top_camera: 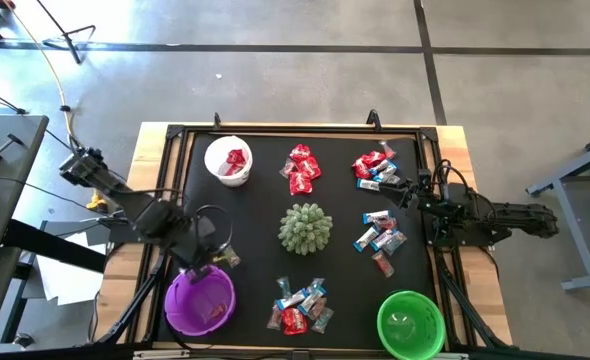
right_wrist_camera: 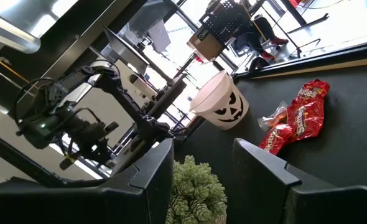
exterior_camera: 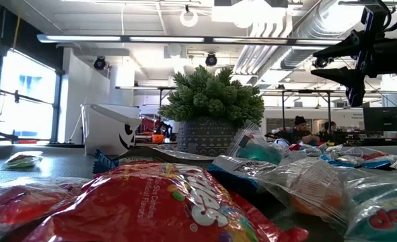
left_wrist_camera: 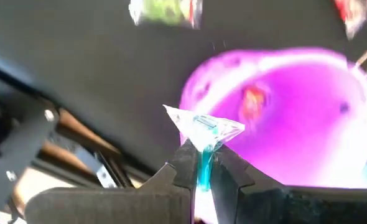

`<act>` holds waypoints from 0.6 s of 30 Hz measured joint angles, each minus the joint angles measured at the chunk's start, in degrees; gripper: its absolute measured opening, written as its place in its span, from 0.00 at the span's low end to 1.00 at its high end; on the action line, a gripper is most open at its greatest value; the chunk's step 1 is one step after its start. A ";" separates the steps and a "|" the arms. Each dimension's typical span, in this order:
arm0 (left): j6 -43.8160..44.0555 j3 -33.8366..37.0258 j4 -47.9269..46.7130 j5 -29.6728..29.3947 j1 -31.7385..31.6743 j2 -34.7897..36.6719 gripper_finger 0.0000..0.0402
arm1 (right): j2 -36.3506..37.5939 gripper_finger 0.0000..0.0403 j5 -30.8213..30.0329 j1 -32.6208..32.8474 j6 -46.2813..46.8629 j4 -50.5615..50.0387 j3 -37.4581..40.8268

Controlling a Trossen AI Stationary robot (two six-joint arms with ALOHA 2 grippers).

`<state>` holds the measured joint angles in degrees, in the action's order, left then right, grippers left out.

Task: Organize candy in baskets
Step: Put the blue gummy into the purple bucket

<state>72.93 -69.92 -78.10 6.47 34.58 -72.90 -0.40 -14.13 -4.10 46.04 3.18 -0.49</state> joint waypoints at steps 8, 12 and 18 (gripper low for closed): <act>7.01 -3.72 -0.09 1.82 8.93 0.00 0.05 | 0.00 0.40 -0.02 0.02 0.00 -0.02 0.00; 12.07 -3.73 0.96 1.80 12.32 -0.09 0.05 | 0.00 0.40 -0.02 0.01 0.00 -0.02 0.02; 23.58 -3.73 10.95 1.66 15.29 -0.43 0.05 | 0.00 0.40 0.00 0.00 0.00 -0.02 0.00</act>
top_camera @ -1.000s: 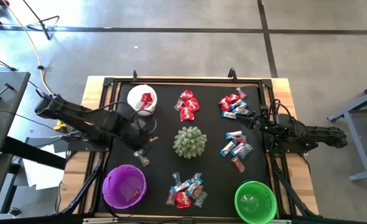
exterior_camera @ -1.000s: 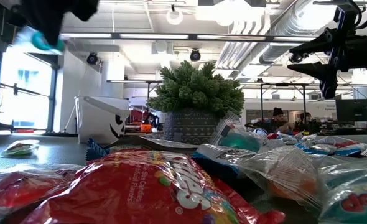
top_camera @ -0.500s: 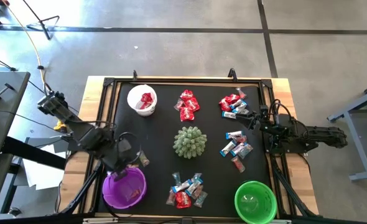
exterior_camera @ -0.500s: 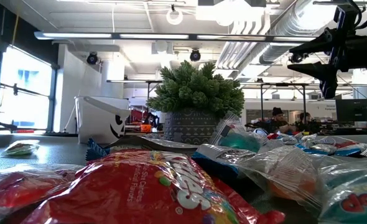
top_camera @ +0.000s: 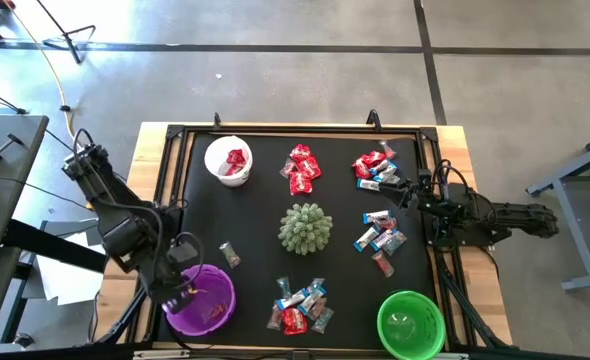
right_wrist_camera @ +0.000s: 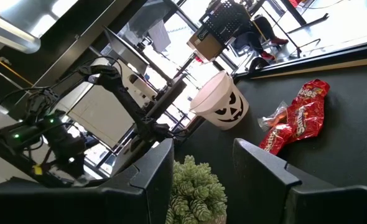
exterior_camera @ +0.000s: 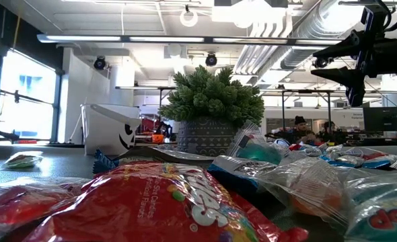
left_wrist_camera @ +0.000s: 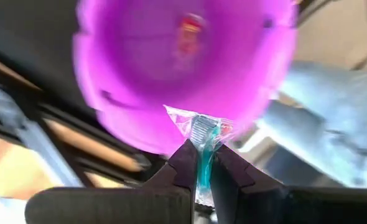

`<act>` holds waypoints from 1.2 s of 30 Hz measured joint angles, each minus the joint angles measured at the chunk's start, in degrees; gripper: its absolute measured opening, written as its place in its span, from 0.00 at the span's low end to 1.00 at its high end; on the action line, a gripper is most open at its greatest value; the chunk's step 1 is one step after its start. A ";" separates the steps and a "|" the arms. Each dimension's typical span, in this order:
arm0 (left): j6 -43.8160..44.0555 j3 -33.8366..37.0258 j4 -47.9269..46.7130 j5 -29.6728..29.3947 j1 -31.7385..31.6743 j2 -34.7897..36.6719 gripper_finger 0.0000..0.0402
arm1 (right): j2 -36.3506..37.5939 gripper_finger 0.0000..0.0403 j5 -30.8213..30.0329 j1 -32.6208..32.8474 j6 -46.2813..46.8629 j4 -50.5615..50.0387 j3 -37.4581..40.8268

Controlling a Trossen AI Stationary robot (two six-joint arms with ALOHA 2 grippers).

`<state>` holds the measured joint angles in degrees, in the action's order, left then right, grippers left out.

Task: Organize candy in baskets
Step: Put the blue gummy into the purple bucket

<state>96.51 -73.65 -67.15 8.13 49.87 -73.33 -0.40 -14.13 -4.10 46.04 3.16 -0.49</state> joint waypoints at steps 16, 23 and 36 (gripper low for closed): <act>4.76 0.02 6.30 -2.33 -0.55 -5.29 0.05 | 0.00 0.40 -0.01 0.00 0.00 0.02 0.00; 5.89 0.02 5.62 -4.45 -0.76 -7.35 0.05 | 0.00 0.40 -0.02 0.01 -0.02 0.01 0.00; 13.84 0.04 5.86 -6.56 -2.01 -8.25 0.05 | 0.00 0.40 -0.02 0.02 0.00 0.02 0.00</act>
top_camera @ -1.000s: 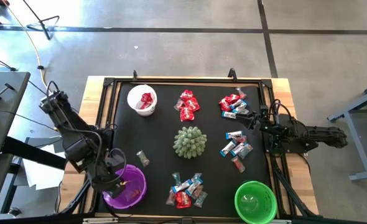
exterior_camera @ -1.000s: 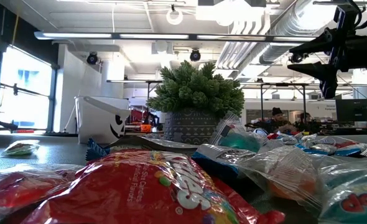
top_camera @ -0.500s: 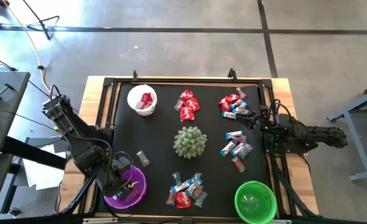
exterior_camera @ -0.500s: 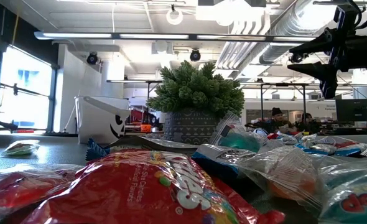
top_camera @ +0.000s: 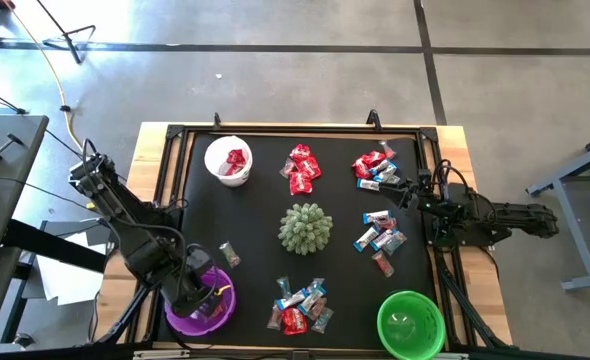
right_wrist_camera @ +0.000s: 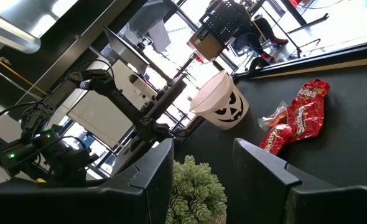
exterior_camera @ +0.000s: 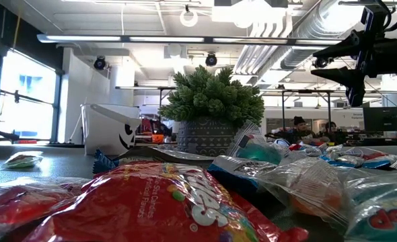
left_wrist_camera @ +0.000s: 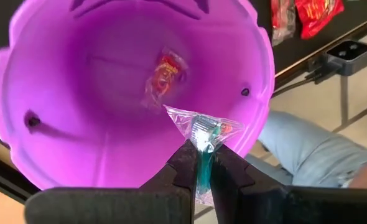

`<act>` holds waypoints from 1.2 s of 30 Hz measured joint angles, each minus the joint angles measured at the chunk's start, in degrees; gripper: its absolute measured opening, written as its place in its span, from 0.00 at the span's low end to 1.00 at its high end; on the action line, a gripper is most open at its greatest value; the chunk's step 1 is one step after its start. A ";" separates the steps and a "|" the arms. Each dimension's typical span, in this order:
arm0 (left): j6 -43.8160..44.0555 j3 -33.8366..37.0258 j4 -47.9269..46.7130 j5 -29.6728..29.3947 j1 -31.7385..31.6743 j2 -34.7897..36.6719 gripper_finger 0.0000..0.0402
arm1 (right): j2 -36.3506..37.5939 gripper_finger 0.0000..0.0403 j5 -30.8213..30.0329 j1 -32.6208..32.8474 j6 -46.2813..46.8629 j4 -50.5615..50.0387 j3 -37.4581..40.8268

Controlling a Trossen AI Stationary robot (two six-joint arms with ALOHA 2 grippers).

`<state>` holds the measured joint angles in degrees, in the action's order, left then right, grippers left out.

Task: Organize candy in baskets
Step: Put the blue gummy into the purple bucket, then put the green gummy into the purple bucket

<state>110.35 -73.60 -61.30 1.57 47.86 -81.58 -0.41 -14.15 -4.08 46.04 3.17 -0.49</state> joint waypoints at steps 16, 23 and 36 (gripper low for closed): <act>1.07 0.00 -1.48 0.34 0.19 0.00 0.10 | 0.00 0.40 0.00 0.01 -0.01 0.00 0.02; 1.59 0.00 -1.44 1.33 0.26 0.00 0.15 | 0.00 0.40 0.00 -0.01 0.00 -0.02 0.00; 0.21 -2.13 -13.74 -3.81 -0.35 0.95 0.16 | 0.00 0.40 0.00 0.00 -0.02 0.01 0.00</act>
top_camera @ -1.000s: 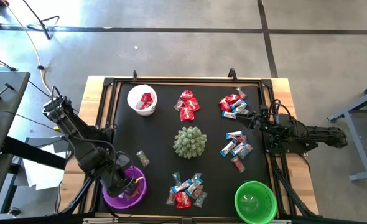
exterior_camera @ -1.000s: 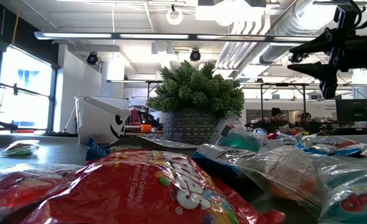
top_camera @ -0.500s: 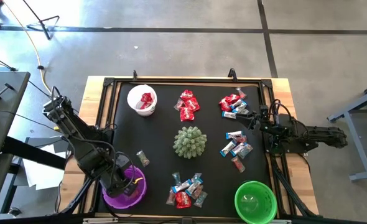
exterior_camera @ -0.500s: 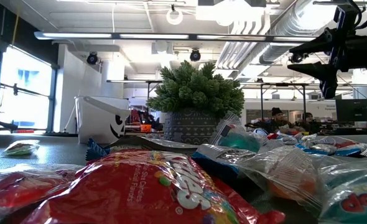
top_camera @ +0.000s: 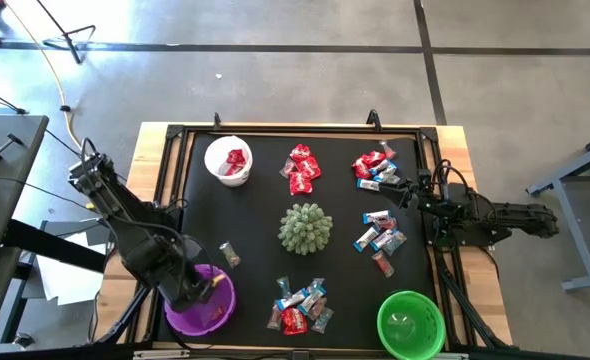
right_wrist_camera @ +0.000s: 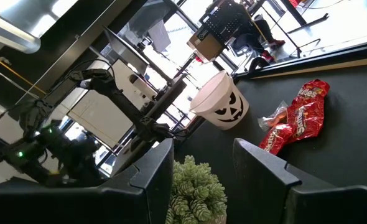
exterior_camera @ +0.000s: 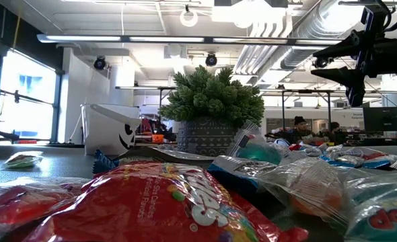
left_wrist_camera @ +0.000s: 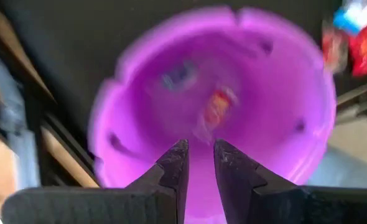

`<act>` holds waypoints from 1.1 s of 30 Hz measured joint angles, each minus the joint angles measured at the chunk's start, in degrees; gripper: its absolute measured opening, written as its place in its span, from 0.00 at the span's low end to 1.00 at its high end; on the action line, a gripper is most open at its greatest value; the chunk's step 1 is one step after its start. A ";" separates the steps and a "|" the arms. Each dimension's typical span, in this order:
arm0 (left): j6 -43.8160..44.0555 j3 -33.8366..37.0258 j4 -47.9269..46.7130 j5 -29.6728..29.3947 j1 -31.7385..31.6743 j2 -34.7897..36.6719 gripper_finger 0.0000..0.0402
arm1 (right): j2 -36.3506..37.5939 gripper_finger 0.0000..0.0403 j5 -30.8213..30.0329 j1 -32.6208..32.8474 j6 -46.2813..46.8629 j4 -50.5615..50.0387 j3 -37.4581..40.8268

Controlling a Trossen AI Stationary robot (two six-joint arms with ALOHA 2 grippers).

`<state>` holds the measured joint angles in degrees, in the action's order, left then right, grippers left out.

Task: Organize candy in baskets
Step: Put the green gummy into the purple bucket

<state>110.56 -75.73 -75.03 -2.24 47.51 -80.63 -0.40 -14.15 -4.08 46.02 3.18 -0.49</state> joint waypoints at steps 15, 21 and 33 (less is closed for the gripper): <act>-24.61 -0.19 -14.92 -5.81 -1.49 2.81 0.16 | -0.02 0.40 0.01 -0.01 0.01 -0.01 0.01; -29.27 4.71 -14.96 -5.70 -3.55 4.84 0.16 | -0.01 0.40 0.01 -0.01 0.00 -0.02 0.00; -34.29 14.10 -12.21 -10.45 -11.93 16.91 0.16 | -0.02 0.40 0.00 0.00 0.01 -0.01 0.02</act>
<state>76.27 -61.63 -87.24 -12.69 35.57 -63.72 -0.43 -14.15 -4.08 46.03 3.17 -0.48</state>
